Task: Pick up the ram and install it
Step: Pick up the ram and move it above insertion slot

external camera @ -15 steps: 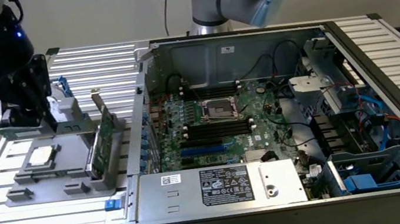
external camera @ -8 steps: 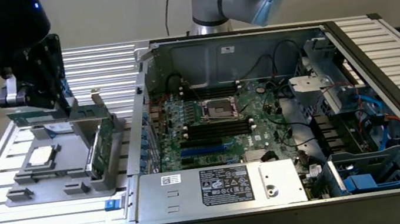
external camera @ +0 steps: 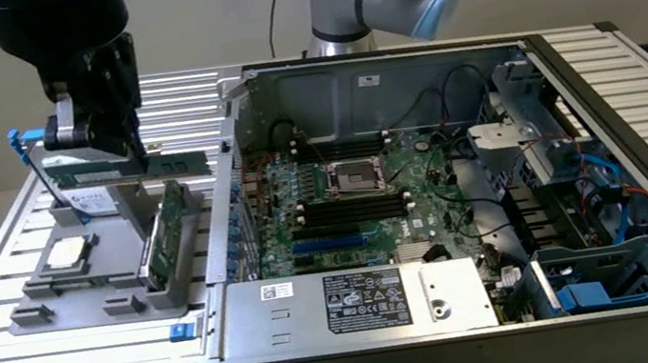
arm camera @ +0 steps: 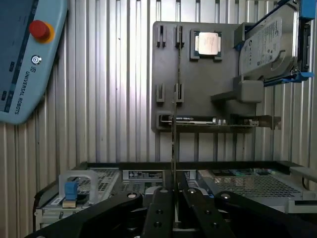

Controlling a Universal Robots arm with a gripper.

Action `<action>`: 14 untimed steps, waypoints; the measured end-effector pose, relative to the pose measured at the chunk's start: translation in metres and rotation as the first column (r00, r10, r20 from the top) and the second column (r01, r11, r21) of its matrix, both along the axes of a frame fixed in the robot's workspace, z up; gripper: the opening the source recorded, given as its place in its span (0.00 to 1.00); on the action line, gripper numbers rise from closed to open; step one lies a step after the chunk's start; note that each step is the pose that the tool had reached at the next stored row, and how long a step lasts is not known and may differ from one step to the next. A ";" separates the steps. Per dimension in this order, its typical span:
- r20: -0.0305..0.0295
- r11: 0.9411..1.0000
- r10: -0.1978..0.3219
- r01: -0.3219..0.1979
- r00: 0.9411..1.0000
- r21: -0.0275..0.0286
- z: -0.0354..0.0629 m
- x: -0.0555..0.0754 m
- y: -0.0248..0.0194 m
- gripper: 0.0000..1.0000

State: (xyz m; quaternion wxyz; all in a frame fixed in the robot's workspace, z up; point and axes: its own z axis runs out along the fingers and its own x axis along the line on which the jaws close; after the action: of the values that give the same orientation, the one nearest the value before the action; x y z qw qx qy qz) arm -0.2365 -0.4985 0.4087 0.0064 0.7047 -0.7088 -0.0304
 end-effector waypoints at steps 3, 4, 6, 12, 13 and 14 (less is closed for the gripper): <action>-0.001 1.000 0.000 0.000 1.000 0.000 0.0008 0.014 0.0000 0.13; -0.001 1.000 0.000 0.000 1.000 0.000 0.0008 0.018 0.0000 0.13; -0.001 1.000 0.000 0.000 1.000 0.000 0.0008 0.027 0.0000 0.13; -0.001 1.000 0.000 0.000 1.000 0.001 0.0009 0.054 0.0000 0.13; -0.001 1.000 0.000 0.000 1.000 0.001 0.0009 0.059 0.0000 0.13; -0.001 1.000 0.000 0.000 1.000 0.001 0.0008 0.064 0.0000 0.13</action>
State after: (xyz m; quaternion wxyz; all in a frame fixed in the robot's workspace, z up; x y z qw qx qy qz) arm -0.1729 -0.4984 0.4095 0.0064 0.7047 -0.7088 -0.0313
